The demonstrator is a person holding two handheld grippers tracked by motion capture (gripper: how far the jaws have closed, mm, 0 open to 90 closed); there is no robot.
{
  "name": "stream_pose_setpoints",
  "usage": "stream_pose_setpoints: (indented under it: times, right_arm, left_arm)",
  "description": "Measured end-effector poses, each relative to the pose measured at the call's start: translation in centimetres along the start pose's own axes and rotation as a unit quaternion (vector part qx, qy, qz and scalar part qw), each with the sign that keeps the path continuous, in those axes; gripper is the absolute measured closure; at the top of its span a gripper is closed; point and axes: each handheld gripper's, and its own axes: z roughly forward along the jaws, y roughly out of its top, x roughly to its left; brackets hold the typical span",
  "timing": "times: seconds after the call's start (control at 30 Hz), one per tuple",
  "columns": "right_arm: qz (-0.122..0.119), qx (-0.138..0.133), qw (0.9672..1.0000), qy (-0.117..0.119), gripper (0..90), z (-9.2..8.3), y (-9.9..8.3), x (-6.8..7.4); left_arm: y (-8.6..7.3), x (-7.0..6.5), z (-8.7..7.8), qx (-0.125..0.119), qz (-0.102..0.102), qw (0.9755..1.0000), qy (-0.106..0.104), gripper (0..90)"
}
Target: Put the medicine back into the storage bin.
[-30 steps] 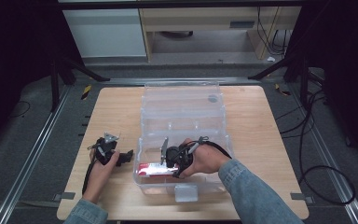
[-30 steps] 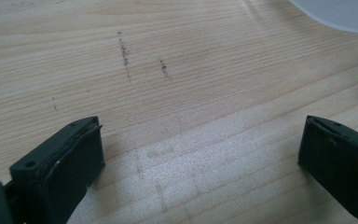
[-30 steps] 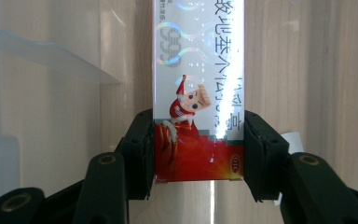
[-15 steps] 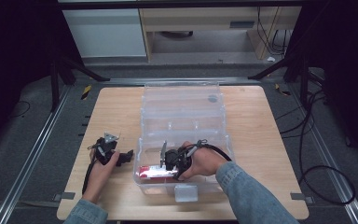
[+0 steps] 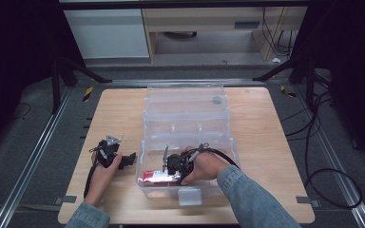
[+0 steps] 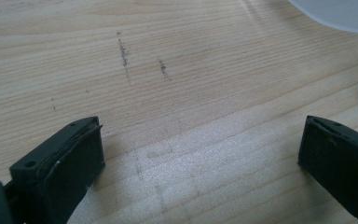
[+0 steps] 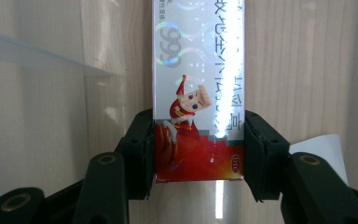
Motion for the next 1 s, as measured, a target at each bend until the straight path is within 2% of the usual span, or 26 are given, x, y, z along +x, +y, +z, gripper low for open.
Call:
stream_pose_setpoints:
  times: [0.37, 0.47, 0.57, 0.67, 0.77, 1.0]
  right_arm:
    - [0.01, 0.002, 0.9999, 0.008, 49.7, 0.2, -0.2, 0.0]
    - [0.014, -0.005, 0.9998, 0.008, 47.8, 0.1, -0.4, -0.1]
    - [0.025, -0.009, 0.9996, 0.006, 46.3, -0.7, -0.6, -0.1]
    - [0.028, -0.026, 0.9993, 0.005, 46.9, -1.5, -0.8, 0.0]
    - [0.03, -0.039, 0.9988, -0.005, 47.6, -2.6, -1.1, 0.1]
    - [0.058, -0.085, 0.9938, -0.043, 49.3, -5.6, -1.9, 0.0]
  left_arm:
    - [0.0, 0.0, 0.0, 0.0, 0.0, 1.0, 0.0, 0.0]
    - [0.0, 0.0, 0.0, 0.0, 0.0, 1.0, 0.0, 0.0]
    - [0.0, 0.0, 0.0, 0.0, 0.0, 1.0, 0.0, 0.0]
    - [0.0, 0.0, 0.0, 0.0, 0.0, 1.0, 0.0, 0.0]
    - [0.0, 0.0, 0.0, -0.001, -0.001, 1.0, 0.0, 0.0]
    - [-0.1, 0.1, -0.3, 0.0, 0.004, 1.0, -0.005, 1.2]
